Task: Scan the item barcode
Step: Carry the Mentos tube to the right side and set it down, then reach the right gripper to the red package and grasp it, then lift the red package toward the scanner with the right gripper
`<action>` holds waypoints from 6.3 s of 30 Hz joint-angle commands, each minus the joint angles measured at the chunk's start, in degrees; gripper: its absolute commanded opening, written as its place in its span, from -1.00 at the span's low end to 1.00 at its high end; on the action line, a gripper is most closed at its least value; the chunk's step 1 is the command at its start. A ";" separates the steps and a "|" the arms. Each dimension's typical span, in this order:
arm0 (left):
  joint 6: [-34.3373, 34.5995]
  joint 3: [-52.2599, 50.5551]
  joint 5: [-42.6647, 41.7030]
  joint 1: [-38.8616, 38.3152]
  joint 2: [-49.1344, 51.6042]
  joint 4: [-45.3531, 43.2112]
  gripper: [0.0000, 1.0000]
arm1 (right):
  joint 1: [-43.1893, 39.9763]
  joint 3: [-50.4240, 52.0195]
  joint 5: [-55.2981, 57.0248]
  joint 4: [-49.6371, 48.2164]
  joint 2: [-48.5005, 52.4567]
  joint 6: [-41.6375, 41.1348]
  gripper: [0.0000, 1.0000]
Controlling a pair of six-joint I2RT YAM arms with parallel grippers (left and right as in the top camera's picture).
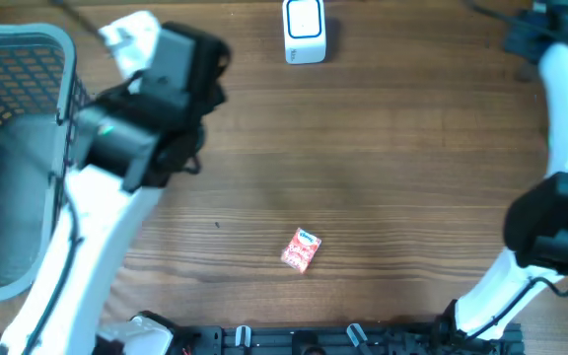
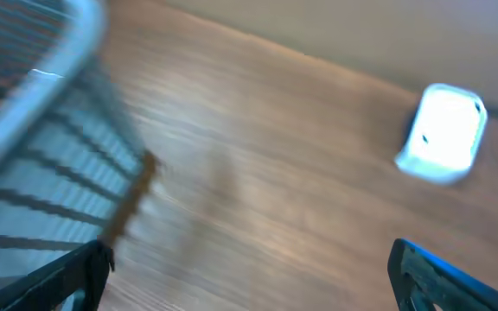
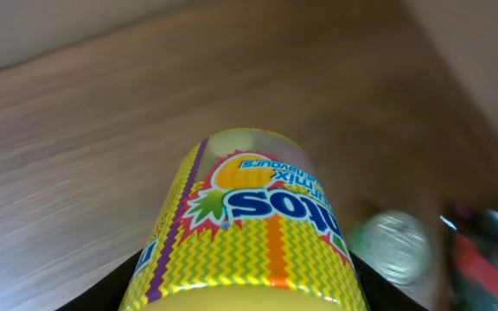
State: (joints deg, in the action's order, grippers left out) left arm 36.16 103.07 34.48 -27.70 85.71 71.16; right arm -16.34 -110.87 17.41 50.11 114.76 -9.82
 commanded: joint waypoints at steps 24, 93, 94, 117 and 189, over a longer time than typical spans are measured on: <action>0.72 -0.11 -3.34 -14.84 12.61 -3.65 1.00 | -28.61 16.22 -23.87 -10.75 -4.22 -11.74 1.00; -8.70 -8.68 0.79 12.61 -34.95 -1.01 1.00 | 68.67 57.02 -26.27 -8.17 -18.71 15.82 1.00; -8.70 -8.68 0.79 12.61 -34.95 -1.01 1.00 | 68.67 57.02 -24.90 -8.74 -17.57 15.82 1.00; -8.70 -8.68 0.81 12.61 -34.95 -0.57 1.00 | 68.61 56.94 -21.49 -10.75 -7.85 7.91 1.00; -2.23 -30.32 -6.58 12.61 -28.33 -7.96 1.00 | 44.63 44.57 -85.29 1.77 -7.72 -24.41 0.22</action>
State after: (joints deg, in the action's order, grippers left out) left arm 32.95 72.99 28.38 -15.57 57.23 63.35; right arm 28.49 -65.58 -66.00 53.17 106.15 -33.41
